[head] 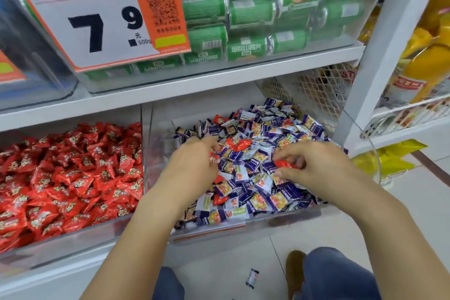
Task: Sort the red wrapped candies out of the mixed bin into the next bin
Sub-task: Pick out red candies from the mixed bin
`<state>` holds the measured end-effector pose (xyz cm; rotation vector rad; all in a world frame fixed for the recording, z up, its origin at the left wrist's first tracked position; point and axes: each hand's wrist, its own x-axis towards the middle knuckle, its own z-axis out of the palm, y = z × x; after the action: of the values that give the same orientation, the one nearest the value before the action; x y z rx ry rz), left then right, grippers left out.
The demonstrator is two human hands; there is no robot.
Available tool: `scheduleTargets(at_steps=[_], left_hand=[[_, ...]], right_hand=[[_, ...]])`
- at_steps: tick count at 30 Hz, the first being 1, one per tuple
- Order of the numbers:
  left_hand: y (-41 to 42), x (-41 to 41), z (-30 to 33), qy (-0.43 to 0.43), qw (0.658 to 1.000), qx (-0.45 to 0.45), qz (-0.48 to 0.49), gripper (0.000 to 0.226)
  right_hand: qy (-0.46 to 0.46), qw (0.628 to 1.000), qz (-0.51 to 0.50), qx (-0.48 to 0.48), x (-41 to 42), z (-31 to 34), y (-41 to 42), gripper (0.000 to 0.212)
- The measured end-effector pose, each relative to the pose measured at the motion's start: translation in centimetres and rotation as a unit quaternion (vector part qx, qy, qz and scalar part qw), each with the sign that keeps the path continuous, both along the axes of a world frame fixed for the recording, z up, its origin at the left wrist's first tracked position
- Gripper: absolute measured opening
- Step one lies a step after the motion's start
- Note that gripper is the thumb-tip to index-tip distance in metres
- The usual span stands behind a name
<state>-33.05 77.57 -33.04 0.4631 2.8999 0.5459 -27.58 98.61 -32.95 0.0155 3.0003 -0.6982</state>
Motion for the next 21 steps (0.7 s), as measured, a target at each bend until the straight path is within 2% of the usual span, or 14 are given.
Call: scheduleTargets(at_steps=[2,8,11,13,16,18,21], left_hand=[[-0.7,0.1,0.6,-0.002,0.999,-0.03,0.009,0.042],[-1.0,1.0,-0.5,-0.106,0.992,-0.06,-0.045,0.027],[-0.7,0.7,-1.6,-0.118,0.989,-0.069,-0.056,0.044],[-0.6,0.5,-2.1,-0.098,0.989,-0.095,-0.063,0.048],[-0.2,0.8,-2.4,-0.063,0.991,-0.1,-0.066,0.03],[-0.2,0.9,-2.1,-0.022,0.995,-0.079,-0.057,0.018],[-0.9,0.7,-0.4,0.052,0.999,0.0,-0.016,0.016]], right_hand=[[0.033,0.999,-0.018,0.006,0.1,0.2,0.0,0.023],[0.15,0.982,-0.076,-0.091,-0.4,0.2,-0.4,0.027],[0.149,0.983,-0.071,-0.084,-0.5,-0.1,-0.7,0.027],[0.143,0.985,-0.062,-0.076,-0.6,-0.5,-0.9,0.025],[0.14,0.987,-0.054,-0.06,-0.6,-0.7,-1.2,0.024],[0.142,0.986,-0.05,-0.069,-0.2,-0.5,-1.7,0.022],[0.143,0.983,-0.037,-0.11,0.3,-0.1,-2.5,0.017]])
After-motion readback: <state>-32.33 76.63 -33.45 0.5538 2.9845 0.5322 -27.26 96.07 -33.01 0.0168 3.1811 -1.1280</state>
